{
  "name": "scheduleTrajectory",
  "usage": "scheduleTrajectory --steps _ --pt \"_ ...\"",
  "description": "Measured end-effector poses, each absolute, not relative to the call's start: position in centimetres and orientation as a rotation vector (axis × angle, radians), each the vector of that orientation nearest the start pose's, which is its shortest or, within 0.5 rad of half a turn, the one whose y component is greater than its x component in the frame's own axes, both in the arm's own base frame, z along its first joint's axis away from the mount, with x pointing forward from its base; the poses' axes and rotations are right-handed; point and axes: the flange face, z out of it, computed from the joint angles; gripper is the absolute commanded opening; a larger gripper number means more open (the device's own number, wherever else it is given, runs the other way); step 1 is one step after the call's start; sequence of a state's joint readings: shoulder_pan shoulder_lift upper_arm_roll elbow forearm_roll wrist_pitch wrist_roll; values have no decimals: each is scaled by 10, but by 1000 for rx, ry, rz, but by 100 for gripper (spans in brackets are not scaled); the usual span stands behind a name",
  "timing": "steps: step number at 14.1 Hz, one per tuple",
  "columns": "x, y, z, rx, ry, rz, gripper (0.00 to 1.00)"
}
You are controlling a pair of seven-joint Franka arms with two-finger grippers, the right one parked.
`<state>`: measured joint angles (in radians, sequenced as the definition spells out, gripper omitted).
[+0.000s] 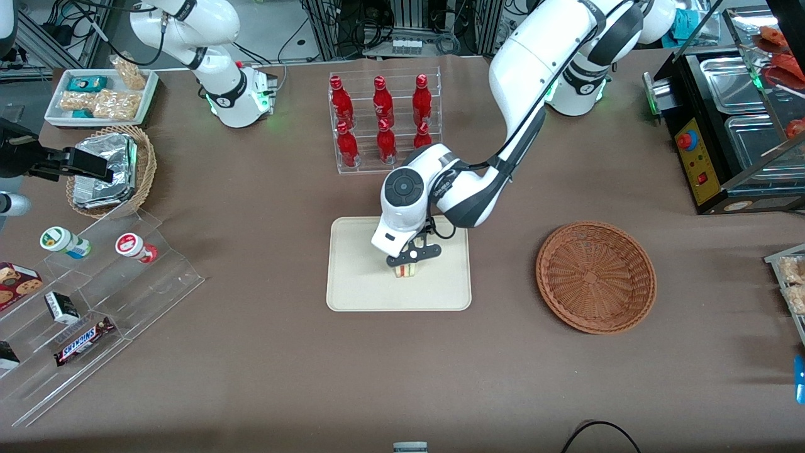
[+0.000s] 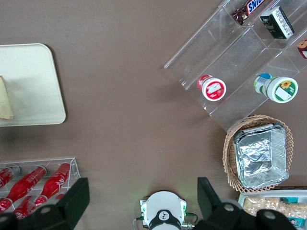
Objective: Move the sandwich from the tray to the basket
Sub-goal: 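Lower the left gripper and grasp the sandwich wedge on the tray, then lift the sandwich and carry it over the wicker basket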
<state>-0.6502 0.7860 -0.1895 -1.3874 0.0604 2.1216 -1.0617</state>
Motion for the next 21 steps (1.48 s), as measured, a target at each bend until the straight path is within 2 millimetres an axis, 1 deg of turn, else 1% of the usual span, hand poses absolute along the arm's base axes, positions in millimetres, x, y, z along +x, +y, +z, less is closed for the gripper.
scheduleTrajectory --steps 2,3,5,6,7,8,10,11,12,13,14,15,16,17,18,19,20,21 --pt "507 -522 238 -3124 -396 152 70" --pt "504 -524 236 -3121 -392 155 67" --pt "497 -529 231 -3115 -377 159 63" --pt "494 -531 229 -3112 -367 159 51" --pt "490 -534 226 -3107 -351 155 22" --pt "486 -537 225 -3102 -338 147 12" --pt "484 -539 225 -3097 -327 130 8" --pt "487 -536 226 -3093 -338 122 7" --pt "495 -529 229 -3080 -360 110 7" --pt "506 -518 238 -3053 -389 99 7" --pt "520 -501 253 -3016 -429 92 7" --pt "536 -477 276 -2980 -484 91 7" --pt "554 -446 303 -2961 -542 95 7" --pt "569 -409 328 -2962 -570 113 7" --pt "579 -370 348 -2975 -563 144 7" --pt "584 -331 361 -2985 -548 172 7" --pt "586 -291 368 -2984 -543 197 7" --pt "587 -250 367 -2974 -552 229 7"
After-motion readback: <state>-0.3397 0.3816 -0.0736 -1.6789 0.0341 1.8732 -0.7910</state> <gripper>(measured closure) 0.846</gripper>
